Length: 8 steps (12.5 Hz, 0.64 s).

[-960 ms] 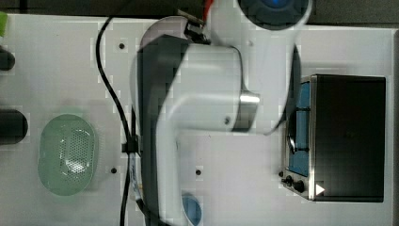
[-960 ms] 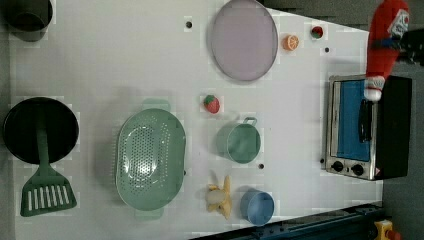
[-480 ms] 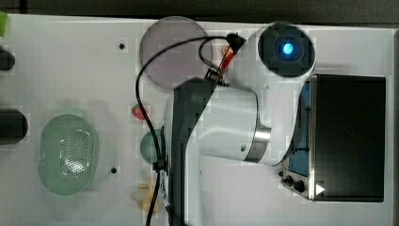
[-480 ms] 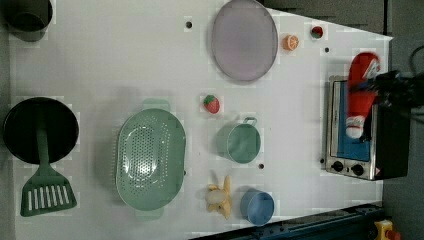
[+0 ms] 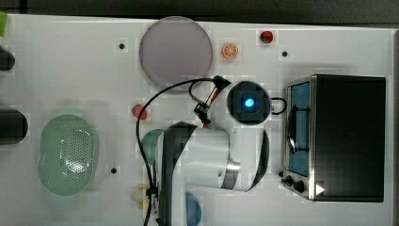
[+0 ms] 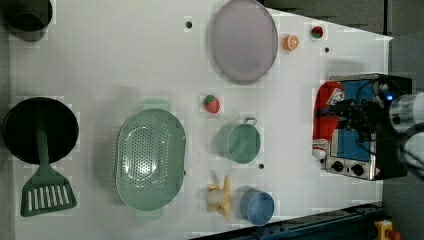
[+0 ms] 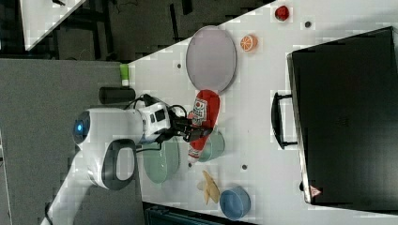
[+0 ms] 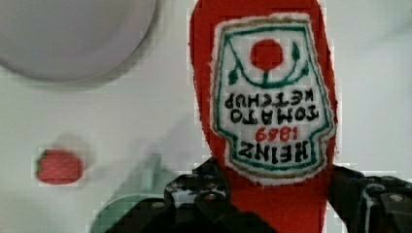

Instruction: Pick ketchup from plate and place it on table.

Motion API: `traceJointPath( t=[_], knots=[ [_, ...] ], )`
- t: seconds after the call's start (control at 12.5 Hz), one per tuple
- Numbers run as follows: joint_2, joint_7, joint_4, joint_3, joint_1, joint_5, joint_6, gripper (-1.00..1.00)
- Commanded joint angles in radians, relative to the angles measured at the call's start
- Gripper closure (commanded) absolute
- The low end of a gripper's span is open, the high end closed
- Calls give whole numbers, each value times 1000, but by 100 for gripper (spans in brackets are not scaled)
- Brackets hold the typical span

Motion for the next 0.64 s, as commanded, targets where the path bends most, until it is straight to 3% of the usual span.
traceJointPath(
  t=[0.08,0.48,0.56,0.64],
  knots=[
    [-14,90,-85,11,13,-94,126,-16],
    [102,132,-159,21,14,-99,245,-16],
    [127,132,-159,19,13,-99,269,-22],
    [146,132,-160,17,13,-99,293,-41]
  ],
)
